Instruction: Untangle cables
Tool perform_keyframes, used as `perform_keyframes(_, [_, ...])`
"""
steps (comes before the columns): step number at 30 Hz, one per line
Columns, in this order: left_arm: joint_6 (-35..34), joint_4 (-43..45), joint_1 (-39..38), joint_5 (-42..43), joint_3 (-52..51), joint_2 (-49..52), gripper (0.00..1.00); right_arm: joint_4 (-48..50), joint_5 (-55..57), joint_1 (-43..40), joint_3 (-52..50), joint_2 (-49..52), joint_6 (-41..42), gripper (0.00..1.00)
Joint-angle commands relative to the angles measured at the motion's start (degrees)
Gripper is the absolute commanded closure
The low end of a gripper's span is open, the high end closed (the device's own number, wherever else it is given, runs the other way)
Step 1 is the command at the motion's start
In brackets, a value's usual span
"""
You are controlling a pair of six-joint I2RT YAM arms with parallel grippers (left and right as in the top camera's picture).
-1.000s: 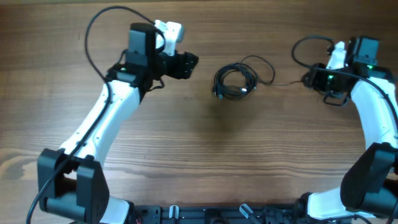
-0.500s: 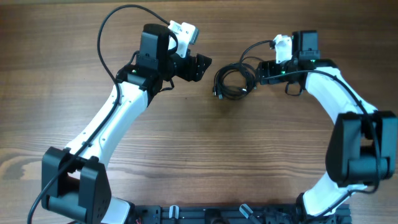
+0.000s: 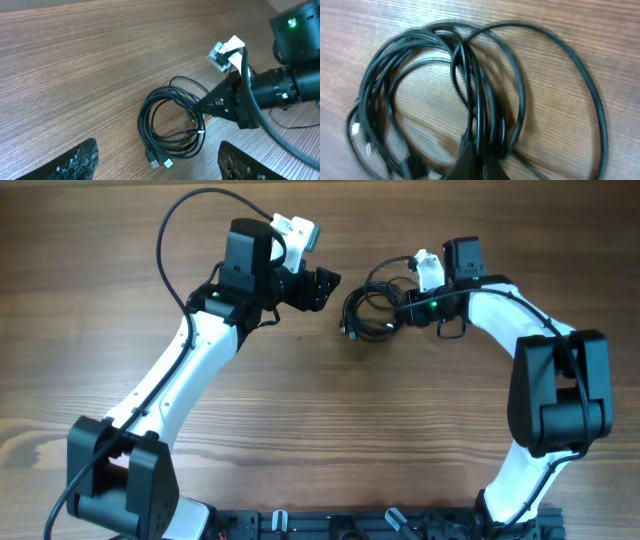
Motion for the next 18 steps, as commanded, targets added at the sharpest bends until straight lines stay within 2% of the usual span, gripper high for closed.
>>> perform_keyframes(1, [0.31,0.00,0.00,0.48,0.52,0.96,0.22,-6.03,-1.70,0.28,5.99,-3.52,2.14,0.96])
perform_keyframes(8, [0.33,-3.96,-0.72,1.18,0.48,0.96,0.20,-16.81,4.98,0.28,7.26,-18.47,9.29,0.96])
perform_keyframes(15, [5.46,-4.81,-2.95,5.95,0.48,1.46,0.19,-23.98,2.86,0.28,7.26,-28.09,8.70,0.96])
perform_keyframes(18, [5.53,-4.48,-3.23,13.07,0.48,4.85,0.18,-24.11,2.43,0.28,7.28,-36.54,9.16,0.96])
